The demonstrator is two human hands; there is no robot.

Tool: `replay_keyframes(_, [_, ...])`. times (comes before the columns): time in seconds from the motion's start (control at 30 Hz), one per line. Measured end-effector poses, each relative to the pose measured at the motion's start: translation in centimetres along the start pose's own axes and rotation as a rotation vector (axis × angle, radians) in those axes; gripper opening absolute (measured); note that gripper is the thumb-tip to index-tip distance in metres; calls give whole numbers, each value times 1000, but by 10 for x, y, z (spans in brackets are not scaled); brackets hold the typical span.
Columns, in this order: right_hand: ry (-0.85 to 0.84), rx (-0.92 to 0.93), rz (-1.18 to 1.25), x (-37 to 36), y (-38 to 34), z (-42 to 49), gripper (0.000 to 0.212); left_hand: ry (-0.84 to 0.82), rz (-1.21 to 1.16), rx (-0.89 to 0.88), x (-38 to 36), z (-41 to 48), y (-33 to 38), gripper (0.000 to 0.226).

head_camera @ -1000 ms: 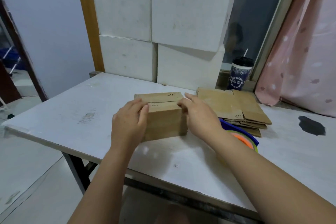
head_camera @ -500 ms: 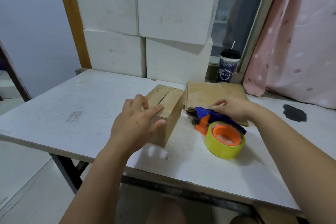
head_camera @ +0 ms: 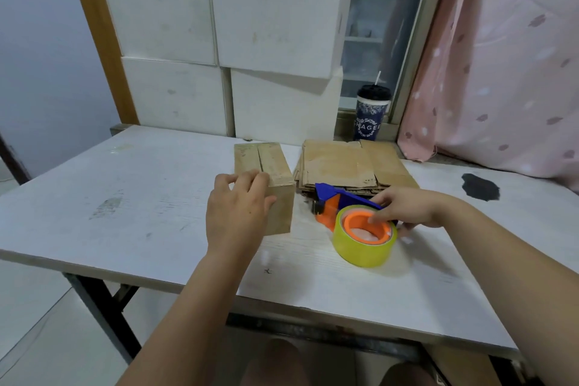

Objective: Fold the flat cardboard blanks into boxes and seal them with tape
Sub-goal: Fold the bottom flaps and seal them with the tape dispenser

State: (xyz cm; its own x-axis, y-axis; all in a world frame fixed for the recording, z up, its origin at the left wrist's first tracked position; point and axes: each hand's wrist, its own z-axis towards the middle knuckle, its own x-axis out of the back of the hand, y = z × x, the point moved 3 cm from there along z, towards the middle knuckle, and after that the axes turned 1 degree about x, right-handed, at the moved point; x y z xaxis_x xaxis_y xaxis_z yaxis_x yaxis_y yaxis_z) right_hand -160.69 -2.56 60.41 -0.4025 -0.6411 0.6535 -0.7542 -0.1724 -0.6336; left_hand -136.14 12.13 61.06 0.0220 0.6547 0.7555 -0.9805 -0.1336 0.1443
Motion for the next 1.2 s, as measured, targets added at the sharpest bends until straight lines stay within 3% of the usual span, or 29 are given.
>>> replay_keyframes(0.2, [62,35,104,2,3,-3,8,35,-39,8,-3,-3,-4,28])
replay_keyframes(0.3, [47,73,430,-4,-2,-1,16,49,-47,18,-1,-1,-3,29])
replay_keyframes(0.43, [-119,115,873,-17,-14,-5,30,45,-65,50,0,-2,-4,30])
replay_keyframes(0.63, [-211,126,1215,-30,-27,3,40,34,-71,49,1,-2,-4,31])
replay_keyframes(0.7, [-224,129,1251,-31,-31,8,65,41,-69,41,1,-1,-5,30])
replay_keyframes(0.77, [-191,124,1254,-32,-41,11,70,52,-70,31,1,-1,-5,30])
replay_keyframes(0.87, [-72,134,1234,-28,-58,13,52,49,-115,14,0,0,-8,29])
replay_keyframes(1.03, [116,315,1144,-8,-88,7,35,51,-135,-58,1,5,-15,25])
replay_keyframes(1.2, [276,547,891,5,-121,3,24,-97,-328,144,5,13,-21,29])
